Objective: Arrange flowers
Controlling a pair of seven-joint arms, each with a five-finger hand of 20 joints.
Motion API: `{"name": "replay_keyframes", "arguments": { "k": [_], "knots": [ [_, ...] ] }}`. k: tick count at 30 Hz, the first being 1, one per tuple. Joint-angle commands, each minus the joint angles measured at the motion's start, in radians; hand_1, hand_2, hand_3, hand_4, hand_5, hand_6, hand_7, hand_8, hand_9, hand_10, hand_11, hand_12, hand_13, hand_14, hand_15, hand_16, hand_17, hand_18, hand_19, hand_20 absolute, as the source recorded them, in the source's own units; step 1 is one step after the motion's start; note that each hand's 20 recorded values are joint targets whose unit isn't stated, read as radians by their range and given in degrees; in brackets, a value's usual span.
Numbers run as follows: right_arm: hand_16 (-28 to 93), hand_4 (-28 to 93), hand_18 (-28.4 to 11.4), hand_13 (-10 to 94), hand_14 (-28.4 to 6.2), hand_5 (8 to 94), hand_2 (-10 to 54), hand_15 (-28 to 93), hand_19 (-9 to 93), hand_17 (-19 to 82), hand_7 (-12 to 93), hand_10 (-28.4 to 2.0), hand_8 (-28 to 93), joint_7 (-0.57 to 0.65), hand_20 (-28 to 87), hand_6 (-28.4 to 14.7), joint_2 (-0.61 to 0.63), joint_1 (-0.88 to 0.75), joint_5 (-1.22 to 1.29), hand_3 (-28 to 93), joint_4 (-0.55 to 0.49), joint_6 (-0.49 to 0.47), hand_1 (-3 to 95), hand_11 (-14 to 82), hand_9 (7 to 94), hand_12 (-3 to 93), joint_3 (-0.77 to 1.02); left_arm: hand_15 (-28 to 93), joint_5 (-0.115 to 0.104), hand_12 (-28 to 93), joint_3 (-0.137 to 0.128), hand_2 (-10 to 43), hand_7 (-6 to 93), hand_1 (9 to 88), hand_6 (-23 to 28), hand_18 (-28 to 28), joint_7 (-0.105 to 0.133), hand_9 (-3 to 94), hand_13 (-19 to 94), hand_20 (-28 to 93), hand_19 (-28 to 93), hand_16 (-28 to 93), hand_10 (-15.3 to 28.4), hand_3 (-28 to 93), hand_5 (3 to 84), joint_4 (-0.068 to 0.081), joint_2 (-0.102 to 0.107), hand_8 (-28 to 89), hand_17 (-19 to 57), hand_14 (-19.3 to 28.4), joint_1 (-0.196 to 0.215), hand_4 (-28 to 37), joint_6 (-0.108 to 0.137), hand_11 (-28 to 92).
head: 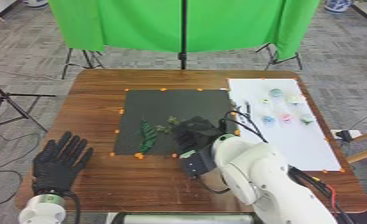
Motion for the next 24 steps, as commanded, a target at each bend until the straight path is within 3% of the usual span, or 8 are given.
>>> {"name": "replay_keyframes", "arguments": {
  "k": [1,4,7,12,19,24],
  "knots": [
    [13,-20,-26.6,39,-25.0,68.1,5.0,59,79,25,29,-27.8,-2,-0.074,26,-7.5,0.041,-0.009,-0.361,76,-0.016,-0.223,34.5,16.3,51.3,18.2,-0.045,40,-0.01,12,0.007,13.3,26.0,31.8,4.7,14.1,-0.009,43.6,35,17,36,-7,13.6,75,46.6,0.012,-0.004,-13,0.0,13.3,0.022,-28.3,0.018,27],
    [13,-20,-27.1,37,-25.4,70.9,5.3,56,79,24,29,-28.3,-3,-0.108,26,-6.6,0.048,-0.016,-0.439,75,-0.025,-0.233,34.3,13.1,50.0,17.5,-0.069,40,-0.009,12,0.013,13.3,26.0,31.8,4.7,14.2,-0.015,43.6,35,17,37,-7,13.6,75,46.6,0.015,-0.007,-13,0.0,13.3,0.011,-28.3,0.019,27],
    [15,-19,-27.2,38,-25.3,71.2,6.8,62,80,24,29,-27.5,-8,-0.139,27,-6.6,0.065,-0.021,-0.486,75,-0.035,-0.165,33.1,20.0,52.5,20.9,-0.083,40,-0.007,12,0.013,13.4,26.1,31.8,4.7,14.2,-0.013,43.6,35,17,37,-7,13.6,75,46.7,0.013,-0.009,-13,0.0,13.3,0.015,-28.3,0.017,27],
    [17,-18,-27.0,38,-25.1,68.9,8.1,65,81,24,29,-26.6,-8,-0.221,29,-7.5,0.09,-0.019,-0.603,74,-0.024,-0.158,31.8,26.6,53.7,23.3,-0.073,40,-0.013,12,0.008,13.5,25.9,31.7,4.8,14.2,-0.005,43.8,35,17,37,-7,13.6,75,46.8,0.01,-0.011,-13,-0.1,13.3,0.028,-28.3,0.021,27],
    [13,-19,-26.9,38,-23.6,71.0,10.7,54,78,23,16,-22.8,-9,-0.191,30,-8.9,0.066,-0.003,-0.587,73,0.031,-0.294,30.7,12.3,54.4,15.4,-0.06,41,-0.008,12,0.018,13.5,25.8,31.8,5.0,14.3,-0.014,43.7,35,17,37,-7,13.7,75,46.7,0.016,-0.013,-13,-0.1,13.5,0.015,-28.3,0.014,27],
    [14,-18,-27.2,35,-24.6,65.6,11.2,55,78,22,9,-25.6,-9,-0.169,30,-12.6,0.06,0.005,-0.647,73,0.063,-0.302,29.7,12.1,51.3,16.2,-0.081,41,-0.004,12,0.019,13.6,25.6,31.9,5.0,14.4,-0.023,43.9,35,17,37,-7,13.9,75,46.7,0.02,-0.013,-13,-0.2,13.7,0.009,-28.3,0.018,27]
  ]
}}
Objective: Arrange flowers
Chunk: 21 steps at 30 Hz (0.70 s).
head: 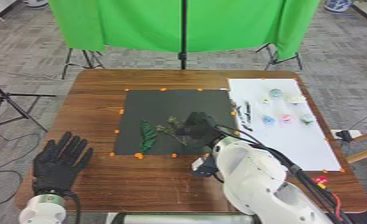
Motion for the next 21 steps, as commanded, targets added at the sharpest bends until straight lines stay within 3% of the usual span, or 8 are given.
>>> {"name": "replay_keyframes", "arguments": {
  "k": [1,8,14,21],
  "knots": [
    [14,-18,-27.2,34,-24.9,64.2,11.2,56,78,22,8,-26.4,-8,0.041,30,-13.2,-0.009,0.006,-0.073,74,0.057,0.042,29.4,12.6,50.7,16.9,-0.032,41,-0.001,12,0.019,13.6,25.6,31.9,5.1,14.4,-0.025,43.9,35,17,37,-7,14.0,75,46.7,0.02,-0.009,-13,-0.3,13.8,0.01,-28.3,0.018,27],
    [14,-18,-27.6,31,-26.5,60.1,10.8,59,79,21,6,-28.1,-8,0.027,30,-14.4,-0.028,0.004,-0.117,74,0.065,-0.013,28.5,13.4,48.3,18.5,-0.046,41,0.002,13,0.02,13.7,25.4,31.9,5.1,14.5,-0.031,43.9,35,17,38,-7,14.1,74,46.7,0.02,-0.006,-13,-0.4,13.9,0.012,-28.3,0.014,27],
    [13,-18,-27.9,30,-26.8,59.0,10.7,59,78,20,8,-28.1,-8,0.002,30,-9.5,-0.042,0.014,-0.135,73,0.068,-0.029,28.3,13.5,46.2,19.0,-0.071,41,-0.004,13,0.024,13.7,25.6,32.0,5.0,14.6,-0.027,44.0,35,17,38,-6,14.2,74,46.6,0.018,-0.003,-13,-0.4,13.9,0.01,-28.3,0.014,27],
    [13,-18,-28.1,30,-26.8,59.7,10.6,59,78,20,9,-28.2,-8,0.002,31,-8.8,-0.053,0.012,-0.132,73,0.066,-0.076,28.4,13.4,46.4,19.1,-0.084,40,0.002,13,0.027,13.8,25.7,32.0,5.0,14.6,-0.038,44.0,35,17,38,-6,14.1,74,46.6,0.021,-0.011,-13,-0.4,13.7,0.006,-28.3,0.016,27]
  ]
}}
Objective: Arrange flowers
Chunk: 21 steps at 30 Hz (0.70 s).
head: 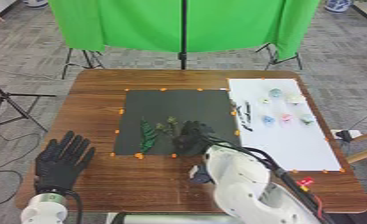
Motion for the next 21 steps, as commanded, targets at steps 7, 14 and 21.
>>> {"name": "replay_keyframes", "arguments": {
  "k": [7,14,21],
  "knots": [
    [13,-18,-28.2,30,-26.8,63.4,10.9,58,77,20,9,-28.2,-8,-0.007,31,-10.1,-0.007,-0.005,0.011,73,-0.018,-0.061,28.9,13.2,47.2,18.8,-0.02,40,-0.001,13,0.016,13.7,25.8,31.9,4.9,14.7,-0.026,44.1,35,17,38,-6,13.8,74,46.5,0.02,-0.019,-13,-0.5,13.6,0.021,-28.3,0.013,27],
    [12,-18,-28.0,33,-26.5,67.6,11.3,57,77,20,8,-27.7,-8,0.013,31,-12.3,-0.003,-0.013,0.03,73,-0.027,-0.063,28.9,12.5,50.6,17.6,-0.018,40,-0.009,13,0.013,13.8,26.1,31.8,4.8,14.6,-0.027,43.9,36,17,38,-6,13.7,74,46.4,0.02,-0.018,-13,-0.4,13.5,0.024,-28.3,0.008,27],
    [12,-18,-28.1,34,-26.7,67.4,11.7,56,77,21,11,-28.2,-7,0.041,30,-12.4,0.019,-0.017,0.02,73,-0.054,0.008,28.5,12.7,51.5,17.7,-0.03,40,-0.038,13,0.008,13.8,26.0,31.8,4.9,14.6,-0.026,44.0,36,17,38,-6,13.8,74,46.4,0.02,-0.02,-13,-0.4,13.5,0.027,-28.3,0.018,27]
  ]
}}
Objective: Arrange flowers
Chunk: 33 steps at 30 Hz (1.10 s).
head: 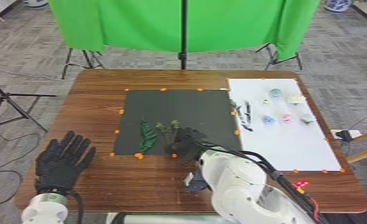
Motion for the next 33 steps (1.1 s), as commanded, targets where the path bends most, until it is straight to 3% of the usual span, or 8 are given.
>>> {"name": "replay_keyframes", "arguments": {
  "k": [1,5,11,16,19,21,24,33],
  "knots": [
    [12,-18,-28.2,34,-26.9,66.8,11.8,56,77,21,12,-28.2,-7,0.027,30,-12.2,0.031,-0.007,-0.015,73,-0.037,0.089,28.4,12.7,51.2,17.8,-0.016,40,-0.044,13,0.007,13.9,26.1,31.8,4.9,14.6,-0.016,44.0,36,17,38,-6,13.8,74,46.4,0.02,-0.01,-13,-0.3,13.5,0.033,-28.3,0.017,27],
    [12,-18,-28.3,34,-27.7,64.9,11.9,57,77,21,17,-28.3,-5,-0.001,28,-12.3,0.02,0.01,0.014,73,-0.06,0.139,27.8,11.9,50.7,18.0,-0.029,40,-0.053,13,0.008,13.9,26.5,31.7,5.0,14.5,-0.01,44.0,36,17,38,-6,13.7,74,46.6,0.018,-0.006,-13,-0.3,13.4,0.03,-28.3,0.022,27],
    [12,-18,-28.3,28,-28.2,64.4,11.6,56,77,19,19,-28.4,-7,-0.021,27,-10.5,-0.022,0.049,-0.042,73,-0.022,0.074,26.3,9.7,44.4,17.8,-0.069,40,-0.026,13,0.018,13.8,27.1,31.6,4.8,14.2,-0.021,44.0,35,16,38,-6,13.5,75,46.6,0.021,-0.002,-13,0.0,13.2,0.016,-28.3,0.038,27],
    [11,-18,-28.4,24,-28.3,67.8,10.7,55,76,18,16,-28.4,-8,-0.021,27,-9.1,-0.033,0.06,-0.135,72,0.018,0.037,27.5,8.0,38.6,15.9,-0.098,41,-0.03,13,0.019,13.8,27.7,31.6,4.7,14.2,-0.021,43.9,35,16,38,-6,13.5,75,46.5,0.019,0.003,-13,0.0,13.3,0.019,-28.3,0.039,28],
    [10,-18,-28.4,24,-28.4,68.7,10.3,53,76,18,14,-28.4,-9,0.016,28,-8.9,-0.043,0.057,-0.099,72,0.035,-0.001,28.3,7.3,37.9,15.1,-0.086,41,0.025,13,0.004,13.9,27.6,31.6,4.9,14.4,-0.091,44.0,35,16,38,-6,13.7,75,46.6,0.011,-0.006,-13,0.0,13.5,0.017,-28.3,0.106,28],
    [10,-19,-28.4,23,-28.4,68.5,10.3,52,75,18,12,-28.4,-9,0.009,28,-8.7,-0.034,0.052,-0.128,72,0.037,-0.001,28.4,7.2,37.3,14.6,-0.088,41,0.0,13,-0.007,14.0,27.0,31.5,5.6,14.6,-0.101,44.1,35,16,38,-6,13.8,74,47.1,0.006,-0.009,-13,-1.0,14.1,0.027,-28.3,0.109,28],
    [9,-19,-28.4,22,-28.4,68.7,10.2,52,75,17,12,-28.4,-9,0.004,28,-8.3,-0.024,0.047,-0.151,72,0.033,-0.015,28.8,6.9,36.5,14.2,-0.091,41,0.004,13,-0.021,14.1,26.2,31.4,6.4,14.8,-0.121,43.4,33,16,39,-7,15.0,74,47.4,0.003,-0.012,-13,-2.7,15.1,0.038,-28.3,0.115,28],
    [9,-18,-28.4,22,-28.0,71.4,10.2,50,75,17,13,-28.4,-8,0.0,29,-7.8,-0.021,0.04,-0.107,71,0.005,-0.023,29.2,7.1,36.1,13.2,-0.089,42,-0.062,12,-0.032,14.3,25.5,31.4,6.9,14.9,-0.116,42.9,32,15,41,-7,15.5,74,47.6,0.008,-0.018,-12,-3.5,15.1,0.047,-28.3,0.063,29]
  ]
}}
